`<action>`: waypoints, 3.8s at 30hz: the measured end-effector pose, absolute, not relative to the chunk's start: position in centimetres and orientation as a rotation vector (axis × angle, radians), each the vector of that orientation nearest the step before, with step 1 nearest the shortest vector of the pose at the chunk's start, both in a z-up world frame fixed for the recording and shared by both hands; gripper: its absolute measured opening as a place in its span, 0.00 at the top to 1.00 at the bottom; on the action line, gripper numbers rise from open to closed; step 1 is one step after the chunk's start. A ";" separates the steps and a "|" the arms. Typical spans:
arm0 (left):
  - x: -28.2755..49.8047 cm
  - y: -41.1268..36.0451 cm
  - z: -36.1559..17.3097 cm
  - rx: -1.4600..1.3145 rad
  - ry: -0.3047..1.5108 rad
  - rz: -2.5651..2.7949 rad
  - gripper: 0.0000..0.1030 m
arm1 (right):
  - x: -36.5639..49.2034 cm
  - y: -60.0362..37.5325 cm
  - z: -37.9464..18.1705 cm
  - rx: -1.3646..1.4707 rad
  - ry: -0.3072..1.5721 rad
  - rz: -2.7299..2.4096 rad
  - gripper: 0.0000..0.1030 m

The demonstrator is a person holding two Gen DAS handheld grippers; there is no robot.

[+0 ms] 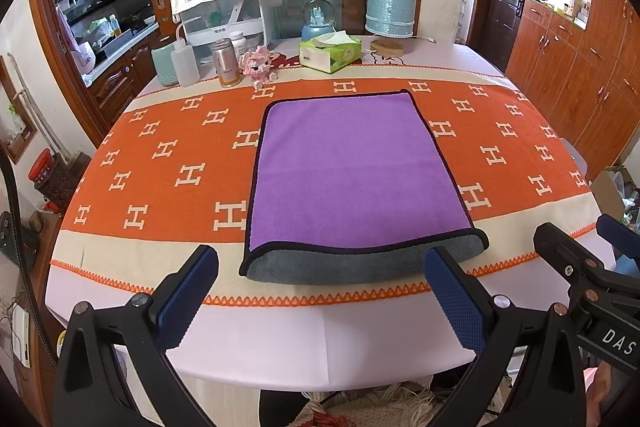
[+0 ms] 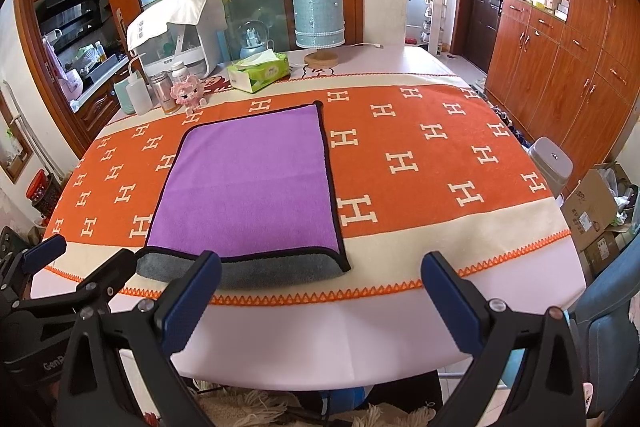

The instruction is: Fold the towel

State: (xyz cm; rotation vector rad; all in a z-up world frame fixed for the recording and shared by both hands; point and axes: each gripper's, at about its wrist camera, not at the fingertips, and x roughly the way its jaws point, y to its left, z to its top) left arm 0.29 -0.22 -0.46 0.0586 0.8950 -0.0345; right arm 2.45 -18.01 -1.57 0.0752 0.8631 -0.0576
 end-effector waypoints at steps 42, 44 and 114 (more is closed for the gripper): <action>1.0 -0.3 -1.4 0.049 0.908 -0.038 0.01 | 3.2 -17.7 -2.1 0.056 0.870 -0.064 0.02; 1.2 -0.5 -1.6 0.048 0.906 -0.038 0.01 | 3.2 -17.6 -2.1 0.057 0.869 -0.066 0.02; 9.5 9.1 -12.6 0.057 1.104 -0.559 0.56 | 11.7 -19.7 -13.6 -0.181 1.094 0.526 0.70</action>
